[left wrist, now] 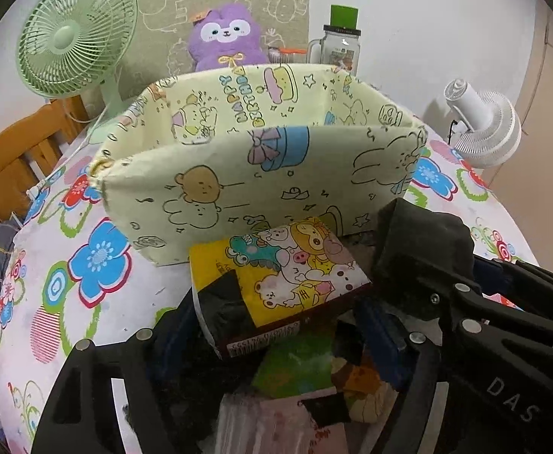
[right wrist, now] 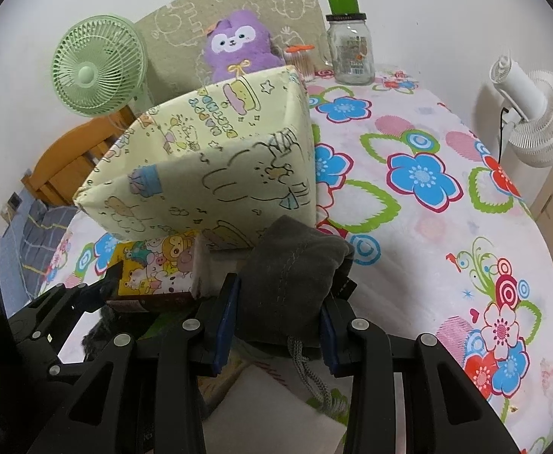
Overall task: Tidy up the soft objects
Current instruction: 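Lift the sock and tissue pack and carry both tools over the fabric box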
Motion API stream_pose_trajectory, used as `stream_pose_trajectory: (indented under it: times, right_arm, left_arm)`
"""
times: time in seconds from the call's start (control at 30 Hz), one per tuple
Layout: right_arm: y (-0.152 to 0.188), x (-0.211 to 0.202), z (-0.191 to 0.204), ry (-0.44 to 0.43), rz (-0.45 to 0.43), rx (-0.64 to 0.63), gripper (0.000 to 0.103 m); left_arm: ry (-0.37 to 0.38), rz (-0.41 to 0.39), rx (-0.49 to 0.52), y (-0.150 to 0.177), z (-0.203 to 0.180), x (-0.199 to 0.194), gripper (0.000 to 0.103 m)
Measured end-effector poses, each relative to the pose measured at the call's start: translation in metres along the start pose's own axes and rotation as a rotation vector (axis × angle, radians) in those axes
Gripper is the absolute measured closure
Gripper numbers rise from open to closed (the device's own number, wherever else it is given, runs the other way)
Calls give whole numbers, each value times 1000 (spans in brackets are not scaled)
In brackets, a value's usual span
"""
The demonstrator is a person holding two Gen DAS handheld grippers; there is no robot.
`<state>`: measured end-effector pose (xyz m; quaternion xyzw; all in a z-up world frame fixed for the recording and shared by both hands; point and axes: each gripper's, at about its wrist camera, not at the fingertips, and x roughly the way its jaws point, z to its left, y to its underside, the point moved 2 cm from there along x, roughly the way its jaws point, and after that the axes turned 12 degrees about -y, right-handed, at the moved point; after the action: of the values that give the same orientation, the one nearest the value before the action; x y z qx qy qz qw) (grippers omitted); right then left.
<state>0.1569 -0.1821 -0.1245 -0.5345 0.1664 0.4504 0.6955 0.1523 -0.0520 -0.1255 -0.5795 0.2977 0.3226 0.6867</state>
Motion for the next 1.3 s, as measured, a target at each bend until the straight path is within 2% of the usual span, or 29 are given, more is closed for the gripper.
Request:
stream_pose_trajectory:
  times: [0.87, 1.3]
  right_arm:
    - [8, -61, 48, 7, -101, -96, 63]
    - [-1, -85, 70, -7, -130, -132, 63]
  left_arm:
    - [-9, -128, -40, 10, 16, -73, 23]
    - [-28, -172, -52, 5, 27, -106, 23]
